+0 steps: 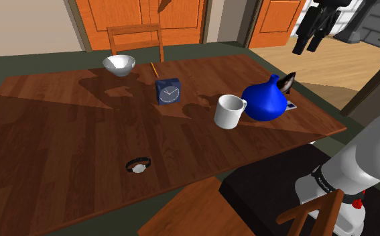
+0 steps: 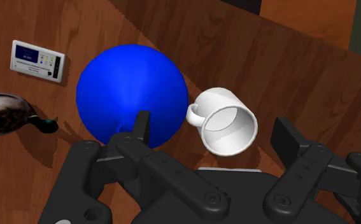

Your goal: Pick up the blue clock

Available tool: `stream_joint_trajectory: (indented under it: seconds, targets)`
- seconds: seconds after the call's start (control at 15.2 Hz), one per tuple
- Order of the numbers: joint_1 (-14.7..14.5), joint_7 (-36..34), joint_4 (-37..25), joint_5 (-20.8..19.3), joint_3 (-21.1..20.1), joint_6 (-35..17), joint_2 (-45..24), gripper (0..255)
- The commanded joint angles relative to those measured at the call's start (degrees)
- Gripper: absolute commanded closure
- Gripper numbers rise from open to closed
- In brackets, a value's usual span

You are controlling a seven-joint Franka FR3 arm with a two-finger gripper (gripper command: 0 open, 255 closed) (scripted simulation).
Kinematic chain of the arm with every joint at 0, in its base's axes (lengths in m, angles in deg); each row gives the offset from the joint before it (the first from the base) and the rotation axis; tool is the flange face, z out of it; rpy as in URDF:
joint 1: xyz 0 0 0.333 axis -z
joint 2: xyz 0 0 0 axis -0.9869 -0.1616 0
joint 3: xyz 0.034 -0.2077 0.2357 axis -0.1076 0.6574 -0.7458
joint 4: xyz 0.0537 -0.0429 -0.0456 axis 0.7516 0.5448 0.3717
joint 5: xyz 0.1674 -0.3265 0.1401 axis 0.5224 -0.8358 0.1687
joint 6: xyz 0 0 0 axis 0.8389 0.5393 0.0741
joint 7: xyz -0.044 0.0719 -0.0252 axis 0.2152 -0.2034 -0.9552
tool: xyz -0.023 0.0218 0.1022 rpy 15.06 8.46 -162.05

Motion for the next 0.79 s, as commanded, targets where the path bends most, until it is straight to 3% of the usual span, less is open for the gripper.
stream_joint_trajectory:
  seconds: [0.0,0.73]
  targets:
    - [0.0,0.0,0.0,0.0,0.0,0.0,0.0,0]
    - [-5.0,15.7,-5.0,-2.2,0.6,-16.4,-20.8,0]
